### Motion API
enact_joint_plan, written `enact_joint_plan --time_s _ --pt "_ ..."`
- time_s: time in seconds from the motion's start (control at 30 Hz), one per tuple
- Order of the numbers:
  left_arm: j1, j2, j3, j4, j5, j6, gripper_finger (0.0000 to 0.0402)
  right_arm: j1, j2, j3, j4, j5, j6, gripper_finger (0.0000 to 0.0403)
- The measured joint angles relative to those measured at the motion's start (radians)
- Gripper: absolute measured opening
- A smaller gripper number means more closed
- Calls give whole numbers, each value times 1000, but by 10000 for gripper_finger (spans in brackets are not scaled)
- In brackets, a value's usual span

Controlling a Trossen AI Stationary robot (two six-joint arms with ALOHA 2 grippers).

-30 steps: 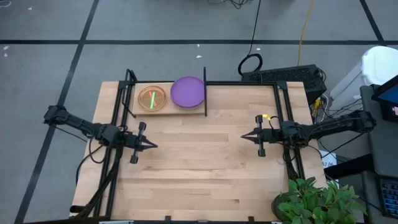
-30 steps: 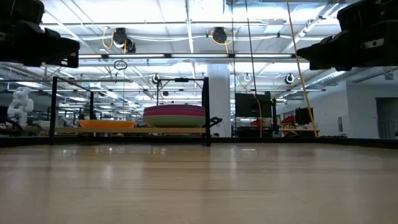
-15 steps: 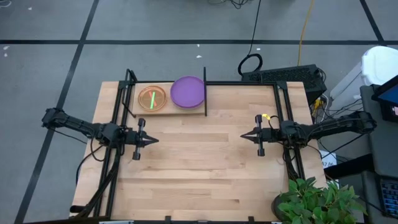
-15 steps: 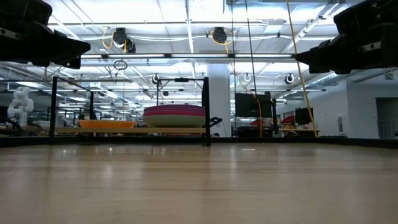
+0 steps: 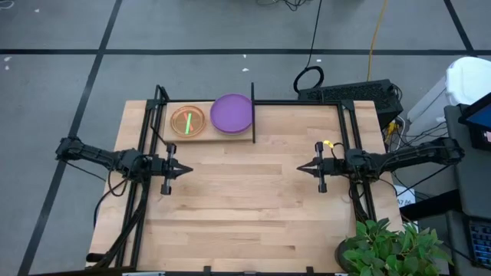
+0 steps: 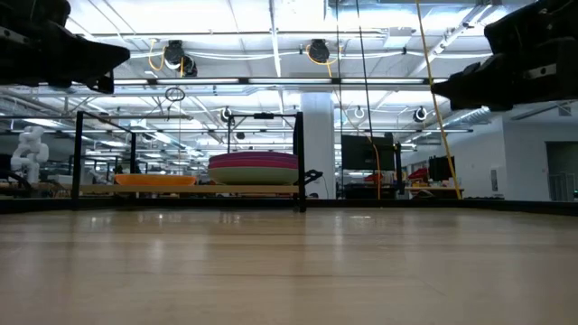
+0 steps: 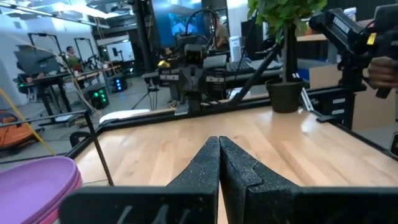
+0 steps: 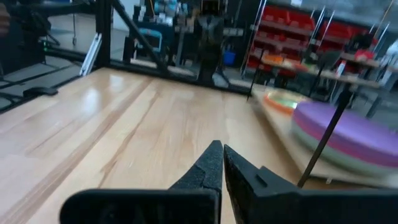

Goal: Place and stack plates onto a shelf
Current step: Return to Home Position

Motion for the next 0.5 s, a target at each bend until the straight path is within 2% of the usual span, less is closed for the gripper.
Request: enact_joint_plan --time_s 0.2,0.5 --pt "0 -93 0 -87 1 0 3 0 0 0 -67 2 64 0" --pt "0 -181 0 -163 0 -11 3 0 -5 0 -73 2 70 0"
